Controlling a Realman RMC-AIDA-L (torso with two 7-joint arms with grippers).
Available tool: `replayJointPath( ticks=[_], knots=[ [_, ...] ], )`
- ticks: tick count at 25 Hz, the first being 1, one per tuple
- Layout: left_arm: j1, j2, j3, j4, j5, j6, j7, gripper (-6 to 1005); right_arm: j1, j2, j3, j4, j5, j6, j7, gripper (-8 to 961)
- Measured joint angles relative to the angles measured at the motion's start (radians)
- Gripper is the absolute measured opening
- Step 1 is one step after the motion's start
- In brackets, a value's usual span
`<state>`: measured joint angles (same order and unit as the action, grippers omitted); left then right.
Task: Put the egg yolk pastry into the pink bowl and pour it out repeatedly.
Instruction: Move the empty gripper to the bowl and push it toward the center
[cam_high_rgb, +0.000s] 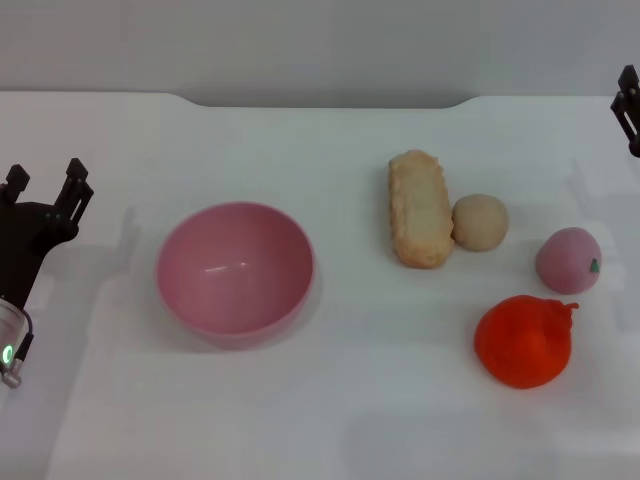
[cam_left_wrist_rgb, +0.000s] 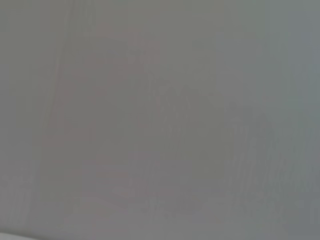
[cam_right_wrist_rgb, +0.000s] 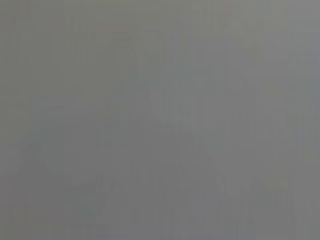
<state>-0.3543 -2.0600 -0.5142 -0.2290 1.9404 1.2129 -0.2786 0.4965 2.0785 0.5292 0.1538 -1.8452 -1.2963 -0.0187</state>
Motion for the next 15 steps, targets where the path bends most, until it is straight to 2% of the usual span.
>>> replayJointPath(
  ticks=[9,15],
  knots=[
    [0.009,-0.007,-0.012,-0.003,0.000,-0.013,0.002,758,-0.009,0.001,-0.004,0.001,0.000,0.059,0.002,790],
    [0.006,-0.004,-0.019,-0.011,0.000,-0.005,0.001,757,-0.021,0.001,-0.008,-0.005,-0.001,0.060,0.003,789]
  ],
)
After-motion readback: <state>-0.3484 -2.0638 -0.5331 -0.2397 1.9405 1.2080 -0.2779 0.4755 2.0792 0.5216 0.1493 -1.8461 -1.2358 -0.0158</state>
